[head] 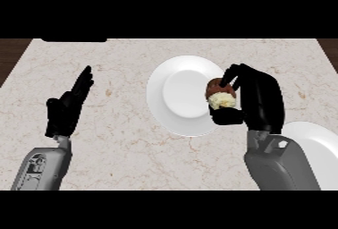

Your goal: Pick the cupcake from the plate and place it in the plate

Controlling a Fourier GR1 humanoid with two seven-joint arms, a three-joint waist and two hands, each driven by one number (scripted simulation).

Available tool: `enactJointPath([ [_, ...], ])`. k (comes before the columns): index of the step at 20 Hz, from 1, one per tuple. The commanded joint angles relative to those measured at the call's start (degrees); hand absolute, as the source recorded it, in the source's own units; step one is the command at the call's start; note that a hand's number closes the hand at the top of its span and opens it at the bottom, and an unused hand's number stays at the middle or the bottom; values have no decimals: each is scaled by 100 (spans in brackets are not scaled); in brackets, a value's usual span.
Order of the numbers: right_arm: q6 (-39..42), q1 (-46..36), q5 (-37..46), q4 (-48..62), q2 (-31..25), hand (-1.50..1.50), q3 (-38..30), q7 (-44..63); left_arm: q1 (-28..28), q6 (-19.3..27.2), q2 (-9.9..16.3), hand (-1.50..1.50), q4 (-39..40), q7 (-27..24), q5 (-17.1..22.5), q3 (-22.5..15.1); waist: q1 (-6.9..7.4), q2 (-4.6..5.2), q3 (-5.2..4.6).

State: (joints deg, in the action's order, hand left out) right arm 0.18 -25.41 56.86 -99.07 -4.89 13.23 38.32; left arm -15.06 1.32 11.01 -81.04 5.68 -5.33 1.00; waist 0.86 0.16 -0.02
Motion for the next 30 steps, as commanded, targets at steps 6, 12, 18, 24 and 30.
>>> enactJointPath([
  [6,-827,-1468,428,3267,482,150,-6,-349,-213,47,-143,0,150,15,-59,-16,90,45,0],
  [12,-1645,-2077,-397,4907,488,150,-266,-246,114,-110,-99,0,-34,-124,-54,-75,188,54,5],
  [18,-2634,-2524,-1642,6261,489,-150,65,-750,-343,-124,-127,0,377,-130,-17,46,220,81,6],
  [24,-3176,-2526,-2736,5980,489,-150,-167,-1754,-79,-34,-204,0,24,25,-169,-121,156,37,11],
  [30,-4120,-2164,-3367,5228,489,-150,-590,-2302,-199,-56,5,0,165,-34,-24,232,-33,-9,7],
])
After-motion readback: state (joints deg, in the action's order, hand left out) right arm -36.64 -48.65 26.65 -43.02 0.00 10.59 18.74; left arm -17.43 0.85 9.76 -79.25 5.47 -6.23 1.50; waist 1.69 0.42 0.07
